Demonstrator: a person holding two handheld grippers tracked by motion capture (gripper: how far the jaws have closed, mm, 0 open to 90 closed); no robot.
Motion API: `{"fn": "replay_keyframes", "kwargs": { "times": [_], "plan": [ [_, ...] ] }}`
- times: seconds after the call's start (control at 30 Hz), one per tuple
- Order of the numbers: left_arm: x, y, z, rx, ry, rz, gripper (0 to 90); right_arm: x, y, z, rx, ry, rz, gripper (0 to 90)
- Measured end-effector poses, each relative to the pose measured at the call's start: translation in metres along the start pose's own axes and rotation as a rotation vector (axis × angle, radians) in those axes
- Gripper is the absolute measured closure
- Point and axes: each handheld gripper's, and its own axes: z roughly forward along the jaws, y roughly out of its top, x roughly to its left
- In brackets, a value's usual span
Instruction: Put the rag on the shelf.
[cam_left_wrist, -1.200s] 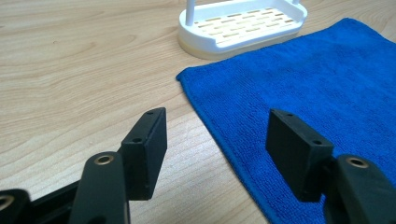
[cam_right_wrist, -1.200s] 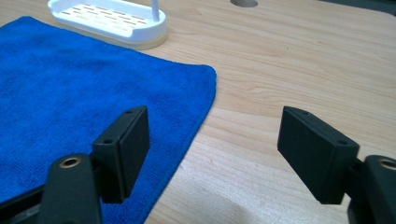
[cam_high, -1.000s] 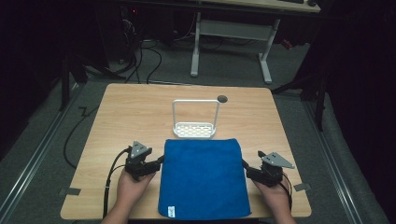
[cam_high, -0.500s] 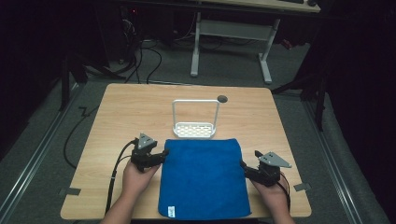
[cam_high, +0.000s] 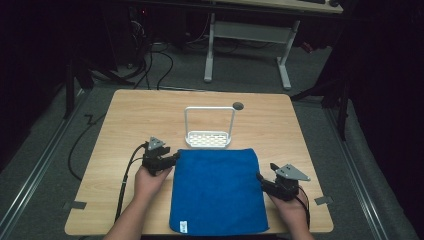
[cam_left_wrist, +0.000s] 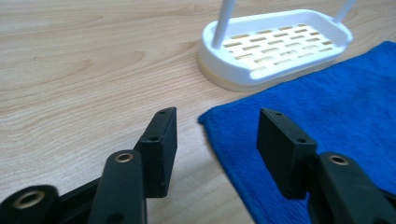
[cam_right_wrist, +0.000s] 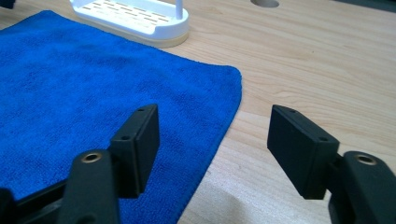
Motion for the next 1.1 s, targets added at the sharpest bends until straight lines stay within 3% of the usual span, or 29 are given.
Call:
{"fn": "replay_keyframes", "kwargs": {
  "times": [0.13,0.27,0.43,0.63,0.83,1.1],
  "plan": [
    [-0.003,0.003,0.007,0.000,0.001,0.027,50.7,-0.001,0.004,0.002,-0.003,0.000,0.020,39.9],
    [-0.006,0.006,0.013,0.040,0.002,0.041,51.7,-0.002,0.012,0.008,0.010,-0.007,0.013,43.1],
    [-0.003,0.007,0.016,0.056,-0.012,0.014,55.7,-0.002,0.019,0.021,0.044,-0.012,0.000,45.9],
    [-0.007,0.009,0.019,0.059,0.019,0.042,62.3,-0.007,0.030,0.034,0.073,-0.012,0.015,49.3],
    [-0.013,0.008,0.020,0.063,0.044,0.093,72.9,-0.015,0.041,0.050,0.106,-0.011,0.065,53.9],
    [-0.013,0.007,0.020,0.065,0.028,0.094,83.8,-0.028,0.048,0.079,0.159,-0.002,0.139,60.8]
  ]
}}
